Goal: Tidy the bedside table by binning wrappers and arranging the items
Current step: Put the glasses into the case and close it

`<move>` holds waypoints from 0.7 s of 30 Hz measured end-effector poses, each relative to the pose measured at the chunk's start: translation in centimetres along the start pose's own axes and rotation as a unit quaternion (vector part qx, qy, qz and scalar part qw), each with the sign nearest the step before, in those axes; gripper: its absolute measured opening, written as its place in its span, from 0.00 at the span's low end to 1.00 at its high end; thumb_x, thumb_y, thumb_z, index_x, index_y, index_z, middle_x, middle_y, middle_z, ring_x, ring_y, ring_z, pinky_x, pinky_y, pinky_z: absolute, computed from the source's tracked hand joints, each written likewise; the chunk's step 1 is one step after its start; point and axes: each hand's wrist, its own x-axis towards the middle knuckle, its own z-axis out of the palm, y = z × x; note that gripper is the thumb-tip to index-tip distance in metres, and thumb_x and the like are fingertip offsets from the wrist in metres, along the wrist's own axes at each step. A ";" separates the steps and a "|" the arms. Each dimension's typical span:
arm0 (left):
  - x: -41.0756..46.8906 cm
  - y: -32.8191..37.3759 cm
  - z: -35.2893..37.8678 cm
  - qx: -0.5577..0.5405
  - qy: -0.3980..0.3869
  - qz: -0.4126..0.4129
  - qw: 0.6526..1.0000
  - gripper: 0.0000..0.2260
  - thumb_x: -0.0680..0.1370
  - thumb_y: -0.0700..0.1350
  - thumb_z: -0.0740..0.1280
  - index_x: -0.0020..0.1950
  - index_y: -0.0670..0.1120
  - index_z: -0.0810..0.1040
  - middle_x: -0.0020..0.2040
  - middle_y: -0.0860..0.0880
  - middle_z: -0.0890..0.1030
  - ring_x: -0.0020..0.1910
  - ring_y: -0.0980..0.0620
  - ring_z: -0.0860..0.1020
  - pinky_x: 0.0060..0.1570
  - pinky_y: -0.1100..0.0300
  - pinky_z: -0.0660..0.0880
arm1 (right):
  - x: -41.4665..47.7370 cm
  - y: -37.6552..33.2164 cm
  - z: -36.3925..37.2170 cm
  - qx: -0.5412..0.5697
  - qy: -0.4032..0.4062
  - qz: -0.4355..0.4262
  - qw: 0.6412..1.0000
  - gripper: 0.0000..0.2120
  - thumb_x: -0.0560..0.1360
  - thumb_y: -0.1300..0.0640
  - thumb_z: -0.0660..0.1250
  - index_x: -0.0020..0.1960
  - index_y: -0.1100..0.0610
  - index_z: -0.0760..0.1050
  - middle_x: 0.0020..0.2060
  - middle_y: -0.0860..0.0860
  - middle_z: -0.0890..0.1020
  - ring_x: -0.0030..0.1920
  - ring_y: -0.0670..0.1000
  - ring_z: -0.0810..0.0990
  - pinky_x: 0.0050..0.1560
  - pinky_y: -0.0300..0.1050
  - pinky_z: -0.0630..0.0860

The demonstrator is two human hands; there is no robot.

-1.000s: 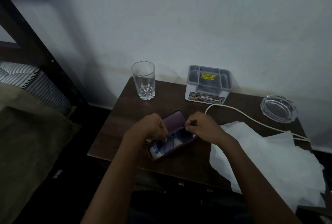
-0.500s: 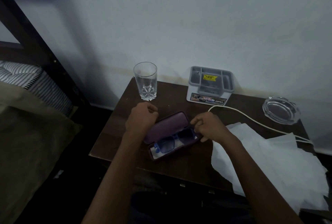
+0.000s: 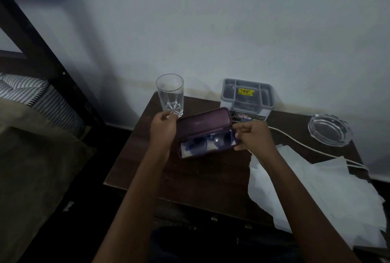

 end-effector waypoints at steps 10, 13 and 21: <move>-0.8 0.8 -0.3 -0.111 -0.156 -0.150 0.970 0.12 0.80 0.51 0.58 0.61 0.50 0.72 0.57 0.45 0.77 0.55 0.44 0.77 0.54 0.47 0.73 | -0.5 -0.6 -0.2 0.150 0.014 -0.038 0.988 0.22 0.74 0.75 0.59 0.64 0.61 0.73 0.37 0.49 0.79 0.38 0.49 0.80 0.32 0.38 0.81; -0.8 0.9 -0.3 -0.140 -0.148 -0.146 0.968 0.06 0.80 0.48 0.58 0.51 0.51 0.74 0.52 0.45 0.78 0.48 0.46 0.78 0.49 0.47 0.75 | -0.5 -0.9 -0.5 0.177 0.016 -0.037 0.983 0.22 0.73 0.76 0.59 0.63 0.61 0.74 0.35 0.51 0.78 0.36 0.50 0.80 0.30 0.38 0.80; -0.8 0.7 -0.2 -0.205 -0.159 -0.154 0.953 0.06 0.81 0.46 0.57 0.49 0.49 0.73 0.48 0.42 0.78 0.48 0.43 0.78 0.43 0.47 0.77 | -0.3 -0.6 -1.0 0.211 0.053 -0.033 0.975 0.17 0.74 0.72 0.61 0.58 0.58 0.76 0.46 0.56 0.81 0.44 0.53 0.82 0.32 0.39 0.81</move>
